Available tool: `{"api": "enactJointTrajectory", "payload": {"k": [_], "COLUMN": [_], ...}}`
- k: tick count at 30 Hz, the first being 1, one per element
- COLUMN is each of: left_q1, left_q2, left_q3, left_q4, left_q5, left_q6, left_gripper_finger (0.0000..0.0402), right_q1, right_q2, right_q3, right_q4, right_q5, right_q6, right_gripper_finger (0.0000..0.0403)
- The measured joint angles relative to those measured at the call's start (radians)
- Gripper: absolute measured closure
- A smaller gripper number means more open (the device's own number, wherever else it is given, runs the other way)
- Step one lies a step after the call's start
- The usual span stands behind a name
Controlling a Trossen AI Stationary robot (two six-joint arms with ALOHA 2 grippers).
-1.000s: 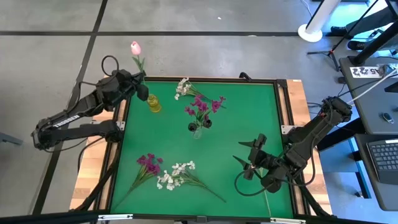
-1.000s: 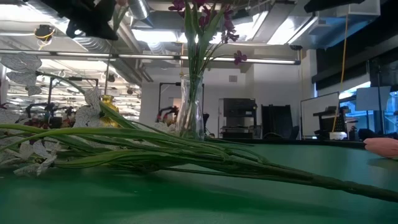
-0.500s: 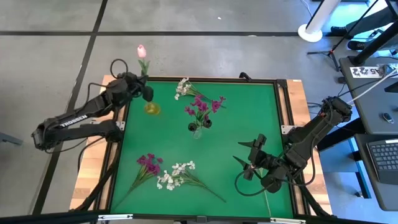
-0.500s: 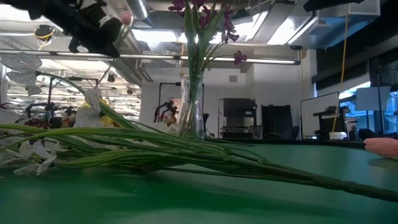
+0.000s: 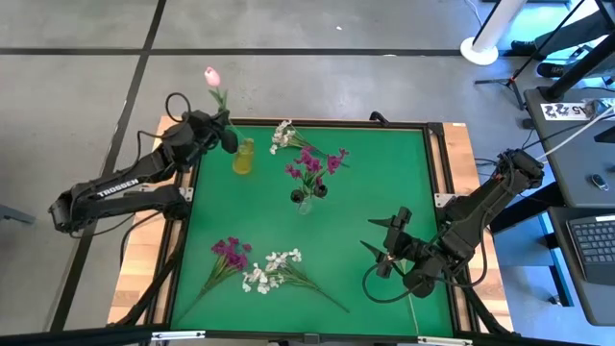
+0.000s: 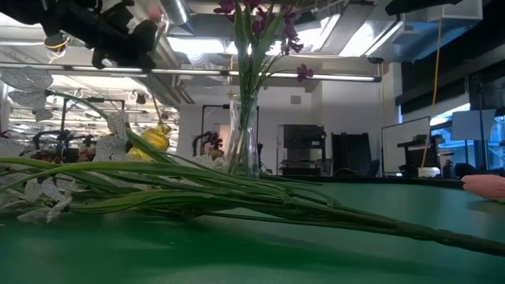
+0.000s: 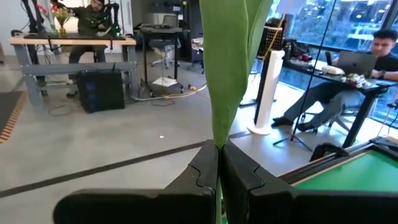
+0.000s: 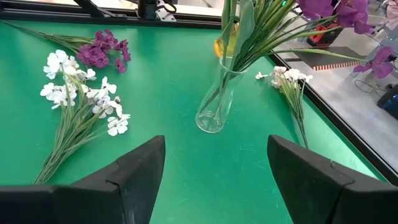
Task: Sort flowers into vase by color
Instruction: Put the left pink tulip into the yellow vase
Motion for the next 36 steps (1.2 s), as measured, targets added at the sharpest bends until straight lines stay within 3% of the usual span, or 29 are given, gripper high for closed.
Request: {"api": "enactJointTrajectory", "payload": {"k": [17, 26, 36], "left_q1": [0.0, 0.0, -0.001], "left_q2": [0.0, 0.0, 0.0], "left_q3": [0.0, -0.003, -0.126], "left_q4": [-0.08, -0.157, -0.106], "left_q5": [0.003, 0.062, 0.082], "left_q6": [-0.019, -0.079, -0.132], "left_gripper_finger": [0.0401, 0.0401, 0.0401], "right_q1": [0.0, 0.0, 0.0], "right_q2": [0.0, 0.0, 0.0], "right_q3": [0.0, 0.0, 0.0], "right_q4": [0.002, 0.002, 0.002], "right_q5": [-0.001, -0.001, -0.001], "right_q6": [0.005, 0.007, 0.007], "right_gripper_finger": [0.0123, 0.0123, 0.0123]}}
